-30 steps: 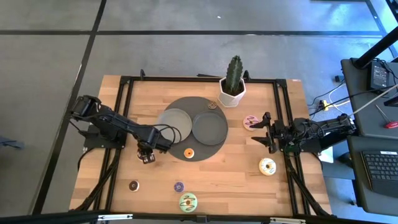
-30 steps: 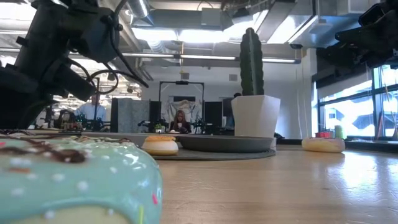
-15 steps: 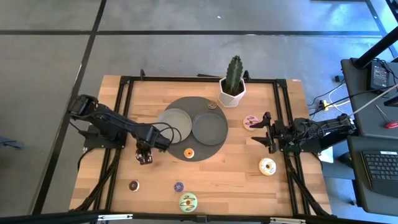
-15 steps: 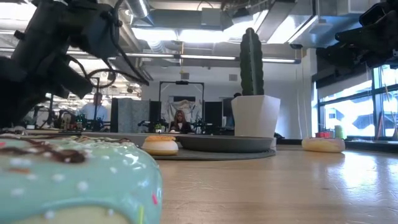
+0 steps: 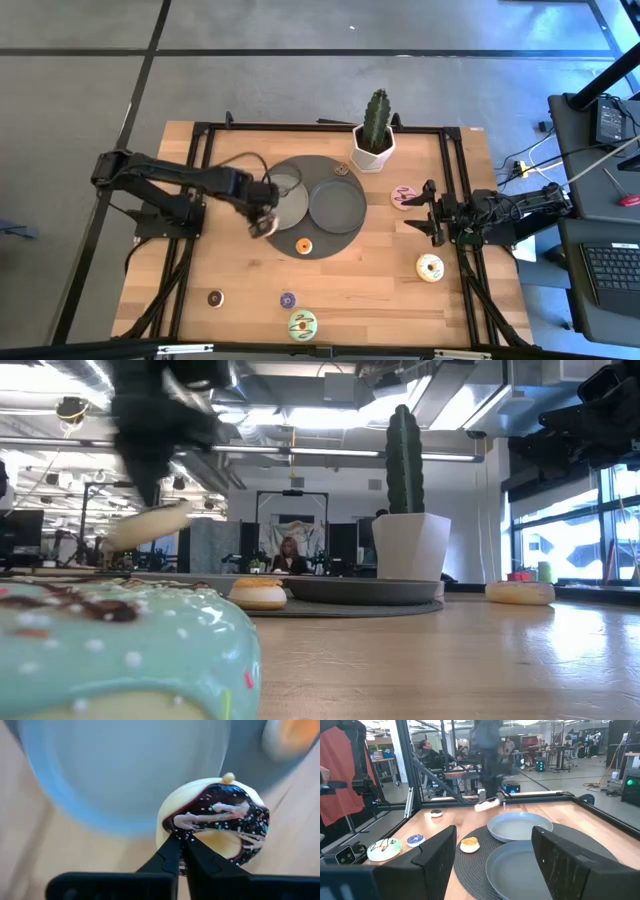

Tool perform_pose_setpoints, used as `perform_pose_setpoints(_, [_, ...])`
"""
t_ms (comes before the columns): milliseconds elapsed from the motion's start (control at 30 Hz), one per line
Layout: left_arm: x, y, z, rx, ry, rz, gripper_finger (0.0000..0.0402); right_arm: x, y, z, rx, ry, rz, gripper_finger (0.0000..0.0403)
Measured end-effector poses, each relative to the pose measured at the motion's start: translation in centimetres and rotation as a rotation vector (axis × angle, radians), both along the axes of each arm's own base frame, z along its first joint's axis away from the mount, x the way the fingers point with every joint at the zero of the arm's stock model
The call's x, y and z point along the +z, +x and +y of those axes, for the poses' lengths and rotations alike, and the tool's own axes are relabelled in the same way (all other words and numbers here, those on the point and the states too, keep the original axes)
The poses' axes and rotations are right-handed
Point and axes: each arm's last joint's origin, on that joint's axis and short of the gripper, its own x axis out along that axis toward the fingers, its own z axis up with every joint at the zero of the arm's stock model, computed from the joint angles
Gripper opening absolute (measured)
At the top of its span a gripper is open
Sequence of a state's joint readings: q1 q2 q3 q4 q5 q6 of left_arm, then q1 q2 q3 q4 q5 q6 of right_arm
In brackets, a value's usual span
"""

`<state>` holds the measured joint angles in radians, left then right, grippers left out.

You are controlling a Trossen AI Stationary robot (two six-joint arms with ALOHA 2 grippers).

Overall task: Pick & Place donuts
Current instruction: Put the large black donut on the light gray plate

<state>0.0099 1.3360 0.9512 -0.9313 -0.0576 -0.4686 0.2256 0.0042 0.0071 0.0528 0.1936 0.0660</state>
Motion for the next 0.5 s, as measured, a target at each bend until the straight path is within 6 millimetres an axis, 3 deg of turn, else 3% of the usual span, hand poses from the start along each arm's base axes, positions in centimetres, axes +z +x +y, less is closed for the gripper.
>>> perform_pose_setpoints(167, [1.1, 2.2, 2.8, -0.051, 0.096, -0.095, 0.0007, 0.0, 0.0, 0.0, -0.001, -0.021, -0.001, 0.0259])
perform_pose_setpoints(500, [-3.4, 3.2, 9.0, 0.075, 0.092, 0.102, 0.0007, 0.0, 0.0, 0.0, -0.001, -0.022, 0.000, 0.0259])
